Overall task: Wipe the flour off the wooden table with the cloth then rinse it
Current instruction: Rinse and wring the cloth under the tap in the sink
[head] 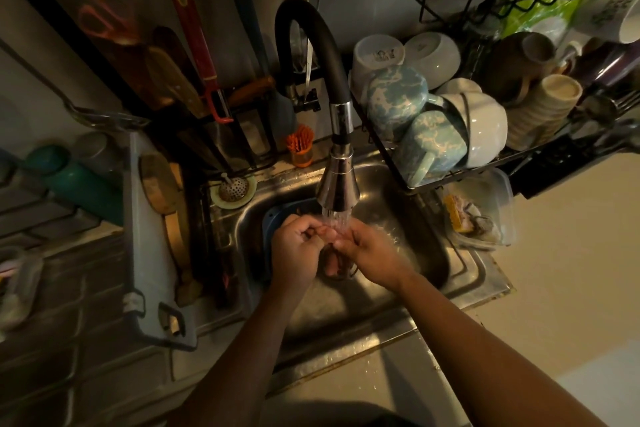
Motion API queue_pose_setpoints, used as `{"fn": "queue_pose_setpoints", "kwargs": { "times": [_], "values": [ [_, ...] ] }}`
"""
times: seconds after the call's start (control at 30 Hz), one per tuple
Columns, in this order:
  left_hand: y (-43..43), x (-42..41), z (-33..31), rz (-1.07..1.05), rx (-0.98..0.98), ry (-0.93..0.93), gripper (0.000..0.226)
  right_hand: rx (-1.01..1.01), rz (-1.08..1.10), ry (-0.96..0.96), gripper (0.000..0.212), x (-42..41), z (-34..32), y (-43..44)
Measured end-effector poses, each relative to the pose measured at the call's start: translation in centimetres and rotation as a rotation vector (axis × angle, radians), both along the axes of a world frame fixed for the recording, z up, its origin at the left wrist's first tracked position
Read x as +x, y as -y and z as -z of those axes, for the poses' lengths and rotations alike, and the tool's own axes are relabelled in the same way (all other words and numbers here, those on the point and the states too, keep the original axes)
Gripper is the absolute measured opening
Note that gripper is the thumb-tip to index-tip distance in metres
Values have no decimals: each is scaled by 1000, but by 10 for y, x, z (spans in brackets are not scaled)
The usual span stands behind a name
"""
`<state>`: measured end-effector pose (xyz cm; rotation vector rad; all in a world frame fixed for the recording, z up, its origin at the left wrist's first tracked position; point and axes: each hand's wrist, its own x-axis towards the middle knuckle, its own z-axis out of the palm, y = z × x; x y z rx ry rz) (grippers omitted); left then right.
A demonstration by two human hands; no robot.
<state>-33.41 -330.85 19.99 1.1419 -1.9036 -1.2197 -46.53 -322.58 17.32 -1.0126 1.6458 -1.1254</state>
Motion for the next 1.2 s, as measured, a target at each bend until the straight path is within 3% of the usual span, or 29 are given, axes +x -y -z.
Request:
{"fn": "queue_pose_setpoints", "kwargs": {
  "times": [0.17,0.3,0.53,0.63,0.73,1.03,1.1,1.2],
  "values": [
    [-3,2,8,9,13,-17,27,41,5,55,19,-4,6,6],
    [-4,5,7,26,6,22,17,22,3,91,18,-3,8,10],
    [1,12,1,-40,23,-79,38,-53,-25,269,35,-6,19,-1],
    [1,19,3,26,77,-131,31,-11,-14,211,42,-8,23,-1],
    [1,24,14,53,112,-90,28,-22,32,183,23,-9,25,3],
    [-1,27,22,126,337,-24,44,-116,86,447,34,-18,21,-1],
    [1,23,22,105,278,45,42,-110,72,391,32,-17,15,-2],
    [3,17,20,83,202,82,34,-40,171,78,19,-18,18,-1]
  ]
}}
